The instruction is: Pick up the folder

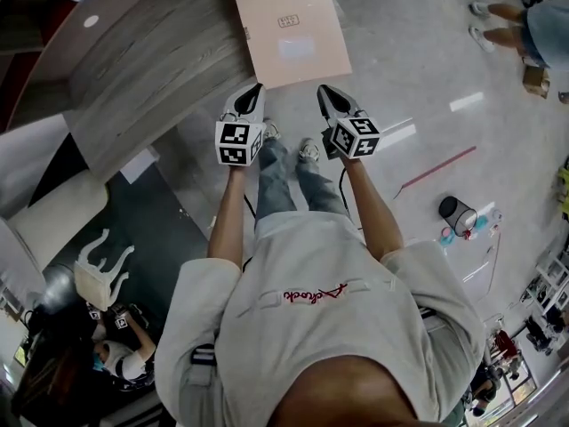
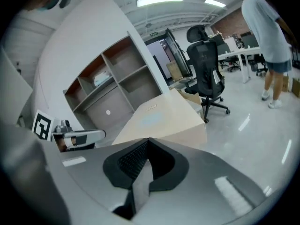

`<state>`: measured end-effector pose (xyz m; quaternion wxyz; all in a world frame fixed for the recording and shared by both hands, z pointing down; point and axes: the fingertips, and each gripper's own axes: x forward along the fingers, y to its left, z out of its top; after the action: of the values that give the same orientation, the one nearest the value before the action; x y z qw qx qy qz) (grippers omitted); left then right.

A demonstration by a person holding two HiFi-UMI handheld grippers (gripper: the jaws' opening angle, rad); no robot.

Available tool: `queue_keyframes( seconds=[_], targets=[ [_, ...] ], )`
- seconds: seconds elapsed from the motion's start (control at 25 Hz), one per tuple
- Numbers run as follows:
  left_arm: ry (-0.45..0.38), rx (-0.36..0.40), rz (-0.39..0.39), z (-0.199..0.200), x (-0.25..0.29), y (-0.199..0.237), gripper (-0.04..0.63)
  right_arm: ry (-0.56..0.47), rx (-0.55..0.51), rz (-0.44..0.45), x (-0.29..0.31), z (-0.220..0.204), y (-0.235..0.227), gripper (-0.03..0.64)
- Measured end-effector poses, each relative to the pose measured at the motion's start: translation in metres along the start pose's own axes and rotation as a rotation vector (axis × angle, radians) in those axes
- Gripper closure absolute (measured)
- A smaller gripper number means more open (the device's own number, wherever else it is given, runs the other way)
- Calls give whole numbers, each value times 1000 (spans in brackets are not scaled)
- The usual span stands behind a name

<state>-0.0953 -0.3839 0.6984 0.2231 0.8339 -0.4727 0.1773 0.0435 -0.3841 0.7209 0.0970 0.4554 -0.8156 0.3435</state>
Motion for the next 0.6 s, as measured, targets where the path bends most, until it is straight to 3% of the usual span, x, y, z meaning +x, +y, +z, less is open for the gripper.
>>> queue_keyframes(
  seconds=[0.28,0.48,0.6],
  targets=[
    [-5,-3,-11,-2,7,0,597,-43,277,60,17,-16,-6,611],
    [-5,-10,-17,-3,13,0,597,-159,608,186,24,-20,-13,611],
    [-6,-9,-23,-4,15,-2,597,-230,745,253,25,-22,-18,611]
  ],
)
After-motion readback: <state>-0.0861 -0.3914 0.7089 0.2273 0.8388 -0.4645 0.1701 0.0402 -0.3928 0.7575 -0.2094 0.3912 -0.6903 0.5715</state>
